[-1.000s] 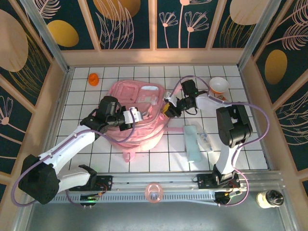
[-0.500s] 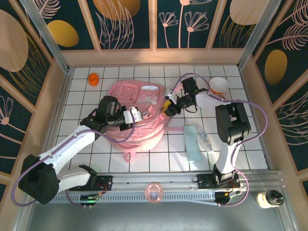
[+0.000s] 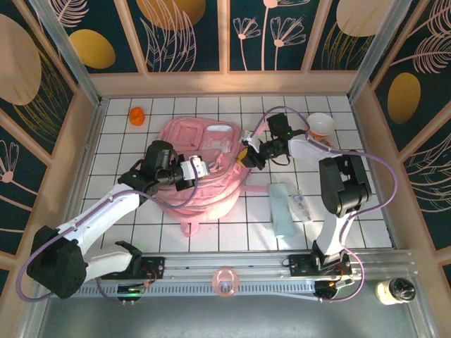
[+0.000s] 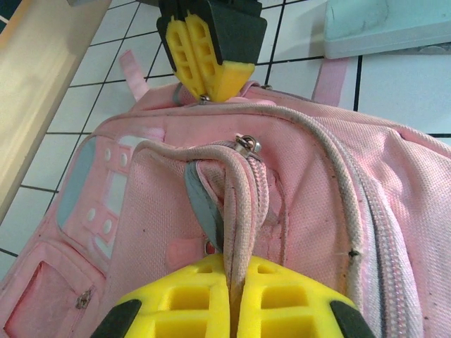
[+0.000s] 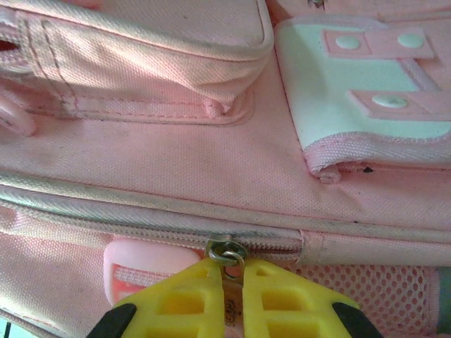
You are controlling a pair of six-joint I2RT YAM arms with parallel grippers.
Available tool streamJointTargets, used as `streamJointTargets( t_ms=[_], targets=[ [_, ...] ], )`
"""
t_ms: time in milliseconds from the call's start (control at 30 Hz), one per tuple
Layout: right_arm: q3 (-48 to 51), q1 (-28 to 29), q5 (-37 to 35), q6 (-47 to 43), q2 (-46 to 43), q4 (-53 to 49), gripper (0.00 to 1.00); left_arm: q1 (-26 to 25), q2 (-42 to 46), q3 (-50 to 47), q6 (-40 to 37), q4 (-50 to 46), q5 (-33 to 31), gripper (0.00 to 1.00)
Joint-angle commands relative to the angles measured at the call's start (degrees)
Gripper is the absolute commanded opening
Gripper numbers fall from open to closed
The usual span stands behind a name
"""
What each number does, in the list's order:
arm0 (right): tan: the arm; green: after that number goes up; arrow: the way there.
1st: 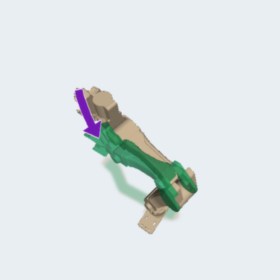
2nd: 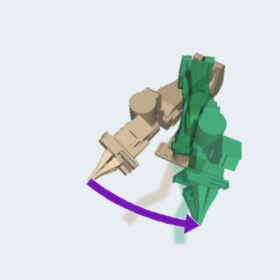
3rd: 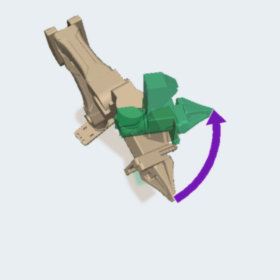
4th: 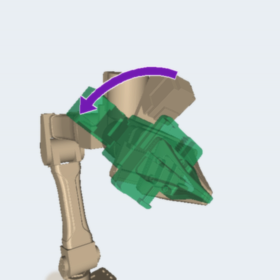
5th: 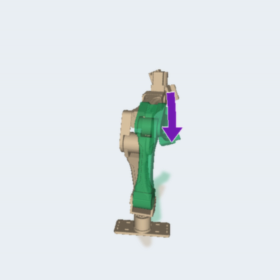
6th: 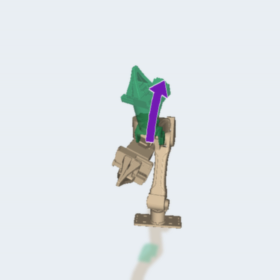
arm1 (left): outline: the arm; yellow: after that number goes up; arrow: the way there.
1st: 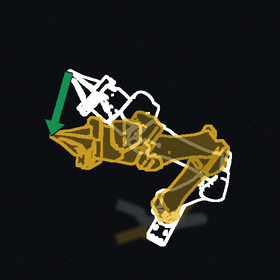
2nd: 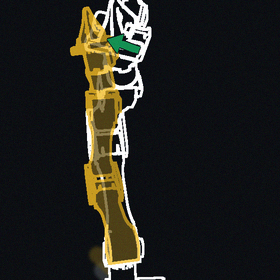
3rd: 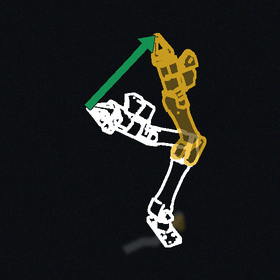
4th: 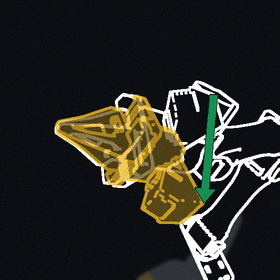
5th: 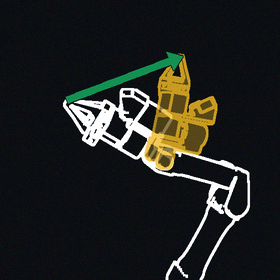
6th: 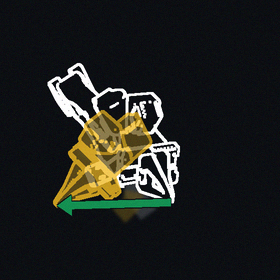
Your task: Pack the student bag
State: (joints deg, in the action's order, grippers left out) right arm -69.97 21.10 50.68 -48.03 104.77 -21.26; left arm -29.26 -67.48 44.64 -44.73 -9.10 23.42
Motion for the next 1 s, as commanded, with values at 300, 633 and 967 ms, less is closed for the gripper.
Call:
streamJointTargets(
  t_ms=[300, 633, 967],
  targets=[
    [0.7, 0.8, 8.1, 4.4, -0.3, -1.1, 0.19, 0.2, -0.1, 0.1, 0.7, 8.9, 0.5, 0.0],
    [1.1, 1.0, 6.3, 5.1, 0.8, -2.4, 0.14, 0.2, 0.2, 0.0, 1.0, 9.4, 0.9, 0.0],
    [1.0, 1.7, 4.9, 7.5, 2.4, 2.2, 0.29, 0.1, 0.5, 0.0, 2.0, 10.8, 2.7, 0.0]
  ],
)
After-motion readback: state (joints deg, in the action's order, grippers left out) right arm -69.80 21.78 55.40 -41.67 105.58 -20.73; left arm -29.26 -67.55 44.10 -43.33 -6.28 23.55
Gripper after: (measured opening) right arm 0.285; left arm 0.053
